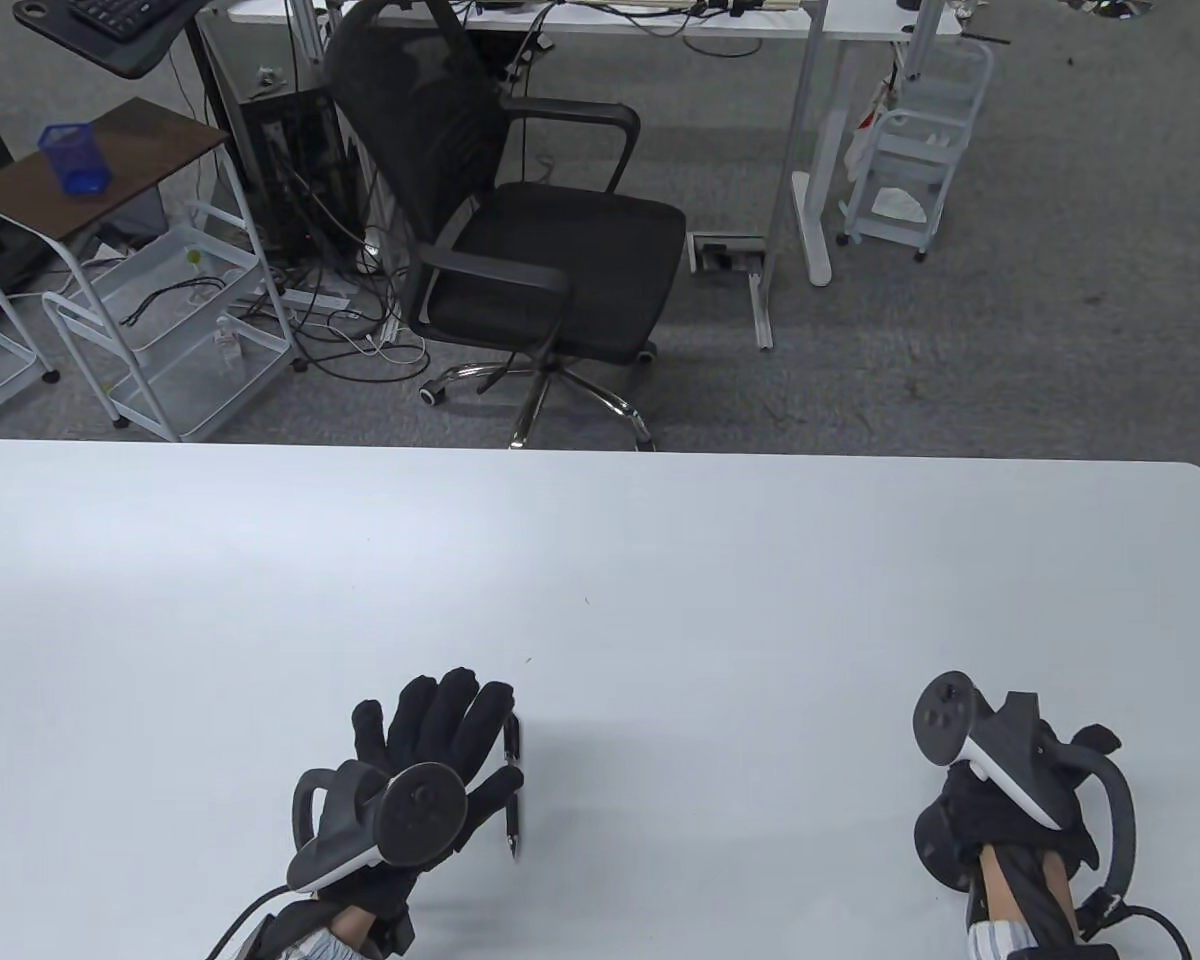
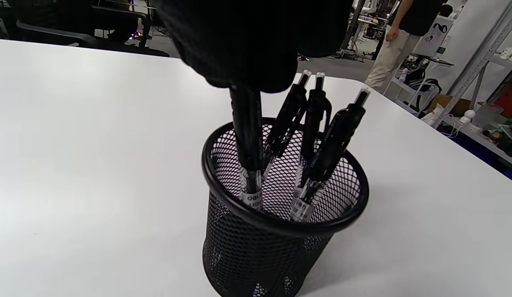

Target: Press to open click pens

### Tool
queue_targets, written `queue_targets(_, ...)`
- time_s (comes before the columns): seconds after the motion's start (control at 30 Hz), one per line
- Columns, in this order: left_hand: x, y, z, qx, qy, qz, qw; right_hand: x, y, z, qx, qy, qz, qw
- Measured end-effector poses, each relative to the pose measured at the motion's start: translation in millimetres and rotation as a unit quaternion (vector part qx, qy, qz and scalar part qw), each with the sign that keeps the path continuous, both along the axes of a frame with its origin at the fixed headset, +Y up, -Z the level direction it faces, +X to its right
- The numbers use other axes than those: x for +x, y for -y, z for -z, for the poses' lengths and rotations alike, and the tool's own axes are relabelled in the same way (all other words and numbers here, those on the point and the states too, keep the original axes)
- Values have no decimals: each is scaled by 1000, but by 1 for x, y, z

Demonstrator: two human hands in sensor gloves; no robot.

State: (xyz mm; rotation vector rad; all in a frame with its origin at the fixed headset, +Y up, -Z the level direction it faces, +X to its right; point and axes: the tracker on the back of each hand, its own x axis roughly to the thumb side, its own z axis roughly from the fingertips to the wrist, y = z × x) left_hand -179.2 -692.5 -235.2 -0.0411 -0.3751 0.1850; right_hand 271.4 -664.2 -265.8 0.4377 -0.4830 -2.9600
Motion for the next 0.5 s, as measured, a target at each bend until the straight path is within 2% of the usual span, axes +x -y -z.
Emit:
queue_targets(0.27, 0, 1, 0, -3, 1, 1, 1000, 0, 0, -4, -10, 7, -7, 1000)
queue_targets(0.5, 0, 1, 0, -3, 1, -2, 1000, 3, 9, -5, -24, 12, -23, 999)
